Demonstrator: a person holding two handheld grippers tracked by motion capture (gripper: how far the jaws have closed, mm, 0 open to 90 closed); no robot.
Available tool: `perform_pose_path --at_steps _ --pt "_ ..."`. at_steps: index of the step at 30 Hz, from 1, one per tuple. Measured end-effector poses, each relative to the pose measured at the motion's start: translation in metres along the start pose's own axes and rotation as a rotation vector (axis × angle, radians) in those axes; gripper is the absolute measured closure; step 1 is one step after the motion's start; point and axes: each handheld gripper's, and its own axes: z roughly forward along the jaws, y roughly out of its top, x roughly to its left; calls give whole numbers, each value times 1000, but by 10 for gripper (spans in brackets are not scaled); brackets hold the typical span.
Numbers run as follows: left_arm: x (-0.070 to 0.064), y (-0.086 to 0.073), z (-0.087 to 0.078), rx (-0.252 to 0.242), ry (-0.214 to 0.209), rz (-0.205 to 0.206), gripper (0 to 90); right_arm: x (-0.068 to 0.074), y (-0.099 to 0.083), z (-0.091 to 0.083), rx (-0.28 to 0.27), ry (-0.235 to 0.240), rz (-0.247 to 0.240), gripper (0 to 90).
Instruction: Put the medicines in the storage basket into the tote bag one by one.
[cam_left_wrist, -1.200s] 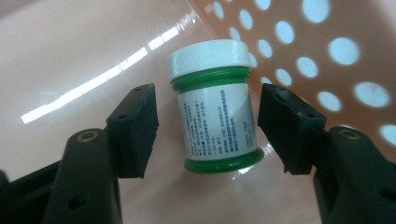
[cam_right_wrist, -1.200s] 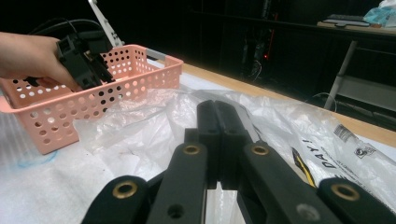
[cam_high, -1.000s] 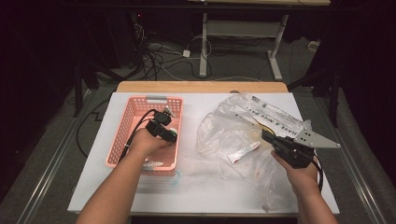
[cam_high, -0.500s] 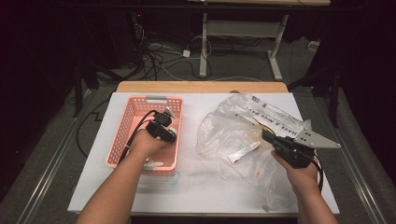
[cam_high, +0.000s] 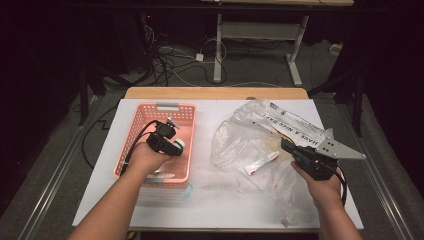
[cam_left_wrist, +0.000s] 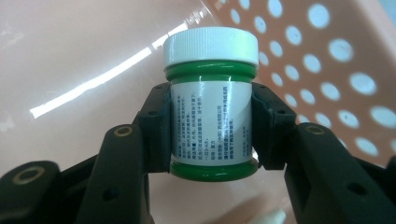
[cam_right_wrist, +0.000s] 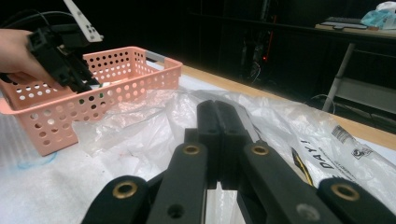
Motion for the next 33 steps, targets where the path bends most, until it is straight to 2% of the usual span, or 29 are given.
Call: perform_pose_path --at_steps 6,13,16,25,33 --pt "-4 -15 -16 -13 -11 15 541 1 1 0 -1 -1 -6 900" --pt "-10 -34 -28 -34 -22 4 541 2 1 0 0 0 -7 900" --pt "-11 -42 -32 -37 -11 3 540 2 1 0 1 1 -6 900" --pt "-11 -64 -35 -109 -48 -30 540 3 0 0 7 0 -4 900" --pt "-17 -82 -34 -218 -32 -20 540 3 0 0 7 -1 -6 900"
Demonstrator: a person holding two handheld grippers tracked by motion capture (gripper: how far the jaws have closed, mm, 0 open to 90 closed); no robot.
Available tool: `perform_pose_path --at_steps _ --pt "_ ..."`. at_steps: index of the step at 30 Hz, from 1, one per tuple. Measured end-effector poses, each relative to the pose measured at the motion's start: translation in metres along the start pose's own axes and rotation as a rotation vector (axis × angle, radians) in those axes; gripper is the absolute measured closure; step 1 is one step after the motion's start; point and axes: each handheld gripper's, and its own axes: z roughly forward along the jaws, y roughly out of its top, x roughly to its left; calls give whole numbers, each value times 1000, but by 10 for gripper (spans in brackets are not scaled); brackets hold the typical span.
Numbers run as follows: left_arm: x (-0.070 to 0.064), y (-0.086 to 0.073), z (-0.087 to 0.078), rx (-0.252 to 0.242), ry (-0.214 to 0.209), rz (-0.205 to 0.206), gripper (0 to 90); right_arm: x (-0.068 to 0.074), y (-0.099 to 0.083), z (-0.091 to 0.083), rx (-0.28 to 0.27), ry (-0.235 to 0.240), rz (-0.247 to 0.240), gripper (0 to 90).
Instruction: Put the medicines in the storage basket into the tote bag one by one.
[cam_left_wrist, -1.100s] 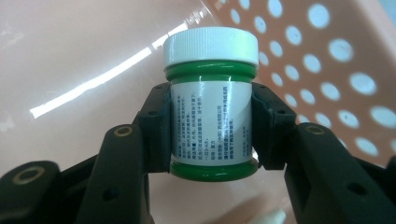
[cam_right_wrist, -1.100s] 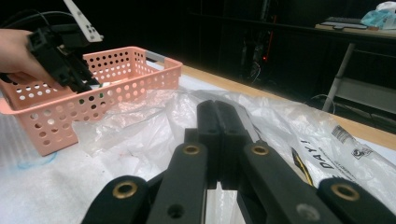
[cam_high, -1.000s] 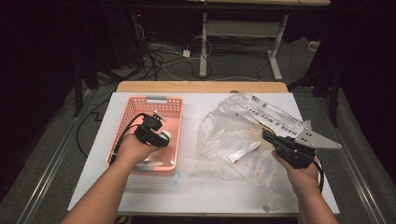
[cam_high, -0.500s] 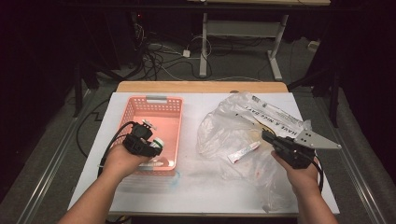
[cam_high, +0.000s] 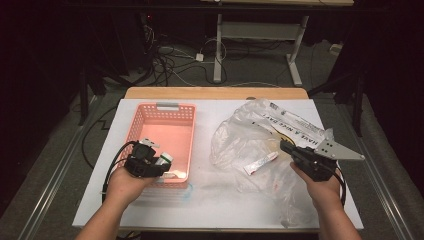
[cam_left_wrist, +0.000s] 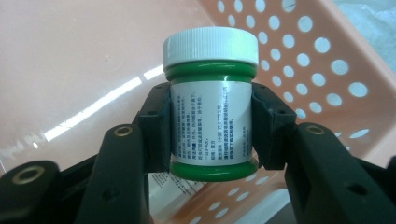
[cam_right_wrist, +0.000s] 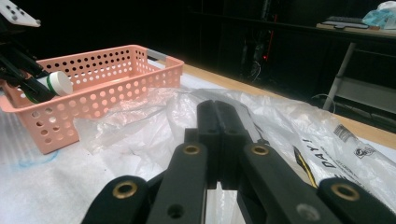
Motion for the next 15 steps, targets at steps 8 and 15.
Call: perform_pose_path --at_steps 8,15 --pt "-7 -10 1 -76 12 24 540 1 0 1 1 2 -8 900" --pt "-6 -14 0 -154 6 2 540 1 -1 1 1 2 -7 900"
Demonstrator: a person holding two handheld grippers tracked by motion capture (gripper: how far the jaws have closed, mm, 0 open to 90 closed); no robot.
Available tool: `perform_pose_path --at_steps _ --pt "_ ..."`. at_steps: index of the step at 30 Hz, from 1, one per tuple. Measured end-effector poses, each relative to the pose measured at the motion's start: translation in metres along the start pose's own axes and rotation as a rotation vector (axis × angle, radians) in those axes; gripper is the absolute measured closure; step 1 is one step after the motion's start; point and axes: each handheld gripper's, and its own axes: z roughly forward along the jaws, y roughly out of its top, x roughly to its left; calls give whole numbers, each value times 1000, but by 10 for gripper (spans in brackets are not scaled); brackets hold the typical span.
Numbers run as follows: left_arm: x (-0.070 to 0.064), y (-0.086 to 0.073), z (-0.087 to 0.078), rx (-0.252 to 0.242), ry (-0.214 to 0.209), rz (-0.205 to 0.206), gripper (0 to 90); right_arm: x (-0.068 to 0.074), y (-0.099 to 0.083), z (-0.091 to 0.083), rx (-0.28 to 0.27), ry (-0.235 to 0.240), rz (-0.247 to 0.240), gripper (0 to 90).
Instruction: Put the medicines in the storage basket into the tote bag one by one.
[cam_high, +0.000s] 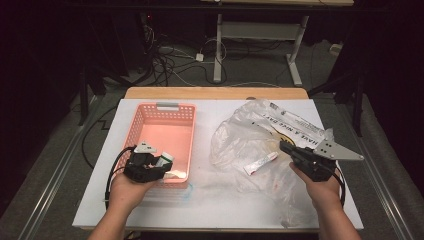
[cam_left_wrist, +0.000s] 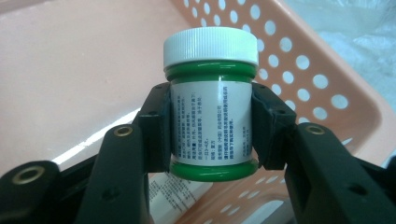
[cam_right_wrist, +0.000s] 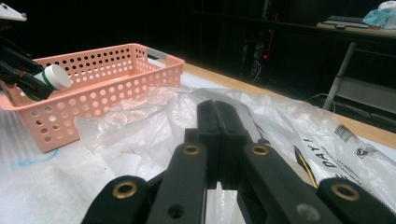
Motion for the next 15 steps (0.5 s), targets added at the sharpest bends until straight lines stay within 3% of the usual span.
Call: perform_pose_path --at_steps 9,15 --pt "0 -3 -2 -60 -14 -9 540 0 0 0 -1 -1 -5 900" --pt "-9 0 -6 -91 -24 5 541 0 0 -1 -1 -1 0 900"
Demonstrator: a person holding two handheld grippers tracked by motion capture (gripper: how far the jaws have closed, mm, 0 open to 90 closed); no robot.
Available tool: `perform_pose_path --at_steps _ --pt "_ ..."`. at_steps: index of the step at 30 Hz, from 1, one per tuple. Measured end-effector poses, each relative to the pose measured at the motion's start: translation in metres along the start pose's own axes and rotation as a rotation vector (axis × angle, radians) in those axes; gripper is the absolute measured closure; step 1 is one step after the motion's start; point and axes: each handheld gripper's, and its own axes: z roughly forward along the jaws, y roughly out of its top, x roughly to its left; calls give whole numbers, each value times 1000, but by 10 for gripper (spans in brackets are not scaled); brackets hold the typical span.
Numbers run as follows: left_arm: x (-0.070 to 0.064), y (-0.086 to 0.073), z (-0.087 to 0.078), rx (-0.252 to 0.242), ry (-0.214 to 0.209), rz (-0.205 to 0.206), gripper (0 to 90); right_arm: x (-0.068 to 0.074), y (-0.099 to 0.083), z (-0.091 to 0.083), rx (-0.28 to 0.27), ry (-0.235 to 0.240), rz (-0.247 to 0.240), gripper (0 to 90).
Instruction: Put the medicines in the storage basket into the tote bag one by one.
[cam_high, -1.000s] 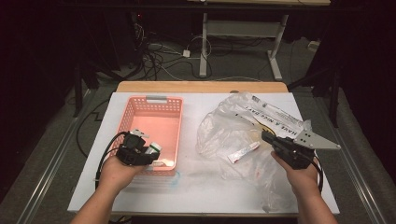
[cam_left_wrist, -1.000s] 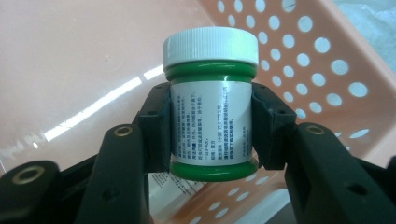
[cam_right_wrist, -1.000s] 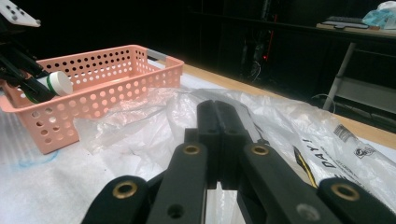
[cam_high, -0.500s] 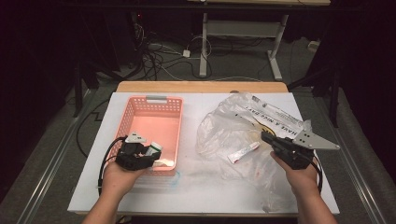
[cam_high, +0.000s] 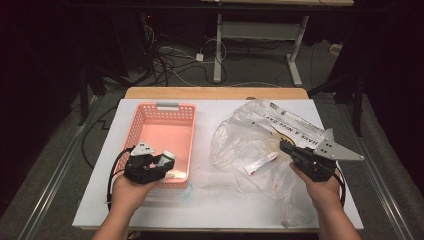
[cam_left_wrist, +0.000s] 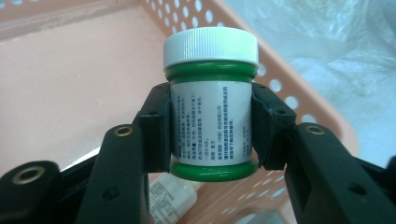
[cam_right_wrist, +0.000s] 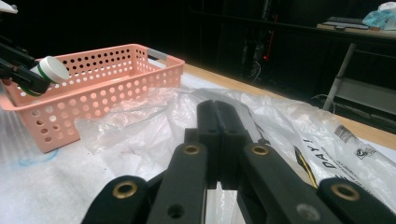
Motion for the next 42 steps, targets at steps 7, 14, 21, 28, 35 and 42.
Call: perform_pose_path --at_steps 7,14,21,28,35,42 --pt "-13 7 -4 -28 -19 21 541 0 0 0 -3 2 0 900" --pt "-23 13 -5 -44 -48 36 541 0 1 0 -3 4 -2 900" --pt "-39 21 -1 -38 -73 68 541 0 1 -1 -6 1 -4 900" --pt "-60 28 10 -30 -102 111 540 1 2 0 -6 7 -4 900" --pt "-78 33 22 -18 -140 134 540 2 3 0 -9 11 -1 900" --pt "-93 35 37 2 -171 158 540 2 3 -1 -14 11 -8 900"
